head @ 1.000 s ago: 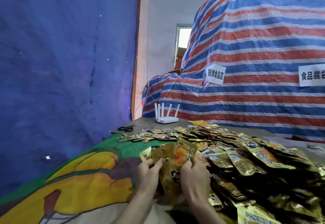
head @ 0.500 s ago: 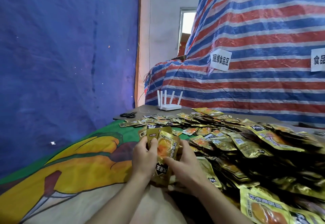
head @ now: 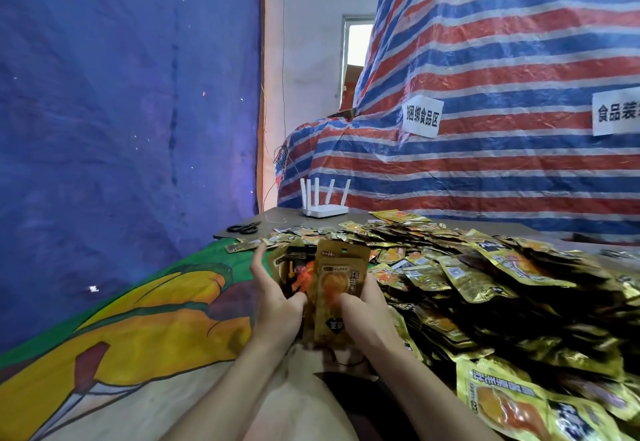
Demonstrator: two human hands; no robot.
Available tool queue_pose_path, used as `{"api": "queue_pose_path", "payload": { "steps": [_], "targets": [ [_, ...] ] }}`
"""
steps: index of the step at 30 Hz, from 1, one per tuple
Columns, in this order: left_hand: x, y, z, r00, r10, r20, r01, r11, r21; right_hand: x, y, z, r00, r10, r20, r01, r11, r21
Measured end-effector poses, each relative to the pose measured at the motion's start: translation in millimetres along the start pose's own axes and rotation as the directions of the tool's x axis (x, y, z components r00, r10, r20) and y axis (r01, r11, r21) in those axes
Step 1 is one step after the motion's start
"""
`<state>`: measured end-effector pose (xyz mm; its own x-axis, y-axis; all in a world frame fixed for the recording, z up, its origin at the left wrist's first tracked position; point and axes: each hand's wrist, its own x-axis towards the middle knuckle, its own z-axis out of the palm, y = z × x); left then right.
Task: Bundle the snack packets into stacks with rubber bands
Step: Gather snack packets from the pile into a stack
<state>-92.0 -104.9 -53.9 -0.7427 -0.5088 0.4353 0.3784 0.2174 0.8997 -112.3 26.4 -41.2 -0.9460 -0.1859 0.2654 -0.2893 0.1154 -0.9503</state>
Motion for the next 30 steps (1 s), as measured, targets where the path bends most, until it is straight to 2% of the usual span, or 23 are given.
{"api": "queue_pose_path", "payload": {
  "steps": [3,5,7,9,11,14,17,19,21,23,26,30],
  "targets": [
    [-1,3,3,0.983,-0.118,0.139,0.126,0.991,-0.052,-2,-2,-1,0.998,0.030,0.048,-0.033,0.998,0.061],
    [-8,5,5,0.950,-0.167,0.262,0.214,0.963,-0.162,-3,-1,3,0.996,-0.017,0.092,0.011,0.997,0.071],
    [-13,9,7,0.936,-0.180,0.303,0.258,0.936,-0.239,-2,1,7,0.992,-0.063,0.113,0.045,0.988,0.150],
    [-14,7,9,0.958,-0.147,0.247,0.195,0.964,-0.180,1,-1,8,0.994,-0.073,0.076,0.050,0.963,0.264],
    [-14,4,11,0.977,-0.085,0.196,0.095,0.994,-0.044,3,-3,6,0.998,-0.060,0.023,0.048,0.935,0.351],
    [-14,3,11,0.990,-0.005,0.144,-0.006,0.997,0.080,7,-2,6,0.999,-0.037,-0.009,0.038,0.924,0.381],
    [-10,4,7,0.991,0.051,0.124,-0.061,0.996,0.072,11,0,8,1.000,-0.002,0.006,-0.001,0.897,0.442],
    [-10,5,7,0.979,0.052,0.200,-0.062,0.997,0.043,11,0,8,1.000,0.004,0.021,-0.014,0.879,0.476],
    [-14,7,11,0.945,0.056,0.324,-0.064,0.998,0.014,9,-1,9,0.999,-0.016,0.030,0.000,0.890,0.456],
    [-16,7,14,0.926,0.055,0.374,-0.062,0.998,0.006,6,-4,10,0.999,-0.037,0.011,0.029,0.907,0.419],
    [-17,9,14,0.950,0.058,0.306,-0.073,0.997,0.038,-3,-12,9,0.997,-0.072,-0.036,0.080,0.942,0.326],
    [-23,22,15,0.978,0.076,0.192,-0.093,0.993,0.079,-16,-31,-13,0.979,-0.178,-0.097,0.176,0.984,-0.026]
  ]
}}
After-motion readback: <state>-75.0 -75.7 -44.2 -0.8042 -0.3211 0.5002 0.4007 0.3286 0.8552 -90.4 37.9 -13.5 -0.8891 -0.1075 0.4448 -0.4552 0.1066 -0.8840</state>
